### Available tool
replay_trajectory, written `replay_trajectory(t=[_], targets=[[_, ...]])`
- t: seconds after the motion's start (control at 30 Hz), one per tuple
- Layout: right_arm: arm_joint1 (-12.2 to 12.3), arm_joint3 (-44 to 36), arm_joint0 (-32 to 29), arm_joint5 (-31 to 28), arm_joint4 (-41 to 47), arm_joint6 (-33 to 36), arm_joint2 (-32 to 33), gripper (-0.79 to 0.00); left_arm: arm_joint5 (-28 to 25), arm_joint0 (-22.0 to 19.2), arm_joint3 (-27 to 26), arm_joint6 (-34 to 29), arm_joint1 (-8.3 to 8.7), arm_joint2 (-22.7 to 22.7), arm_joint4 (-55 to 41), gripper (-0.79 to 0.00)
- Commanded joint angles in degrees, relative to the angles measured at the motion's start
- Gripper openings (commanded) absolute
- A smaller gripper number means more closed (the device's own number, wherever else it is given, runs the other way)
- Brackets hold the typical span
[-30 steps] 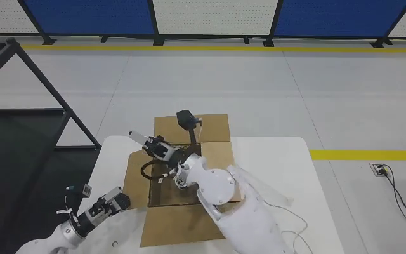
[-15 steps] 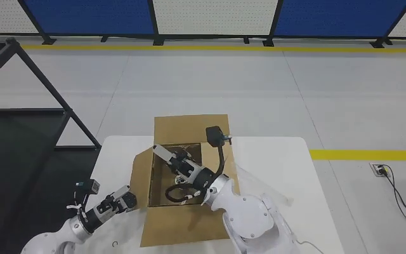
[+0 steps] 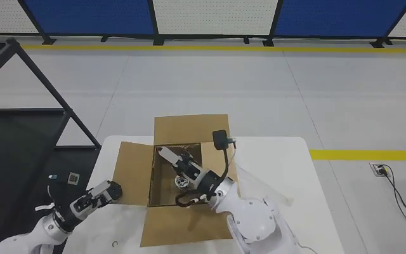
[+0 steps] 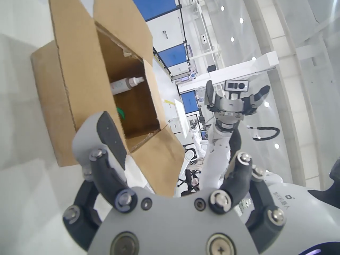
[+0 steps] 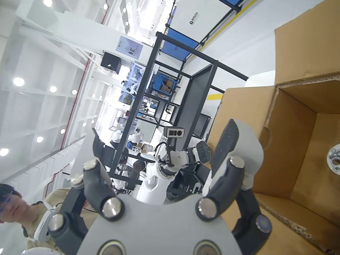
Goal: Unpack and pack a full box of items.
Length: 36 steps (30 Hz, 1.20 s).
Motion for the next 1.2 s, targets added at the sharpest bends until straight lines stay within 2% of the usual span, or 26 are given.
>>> replay_trajectory(t=[0.0,0.1,0.2,0.5,0.73,1.07,1.17], targets=[[0.38,-2.18,-1.79,-2.02,-0.57,-0.23,1.22,0.000,0.92,0.05,-2.69,-0.32,0.10,-0.48,-0.39,0.000],[1.06,-6.50,-5.55,-3.83,-1.09,-0.36,3.56,0.000,2.74,-1.25,-5.50,-0.90,0.23,0.49,0.59,0.000],[1.75,-10.90,-9.79,-4.56,-1.55,-0.35,6.15,0.000,3.89,-3.63,-7.28,-0.87,0.18,3.80,3.33,0.000],[3.61,-21.16,-21.91,-5.36,-1.67,1.52,13.11,0.000,8.62,-13.64,-8.49,1.44,-0.80,18.30,12.28,0.000],[4.55,-23.18,-25.96,-6.70,-0.14,2.19,16.05,0.000,14.91,-22.74,-5.86,3.44,-2.27,29.72,19.34,0.000],[4.70,-23.03,-26.06,-6.96,1.49,1.94,16.48,0.000,15.64,-23.18,-5.60,3.16,-2.35,30.29,19.39,0.000],[4.75,-22.46,-25.93,-7.69,3.08,1.46,15.90,0.000,15.72,-22.39,-4.77,5.06,-2.51,31.23,20.46,0.000]])
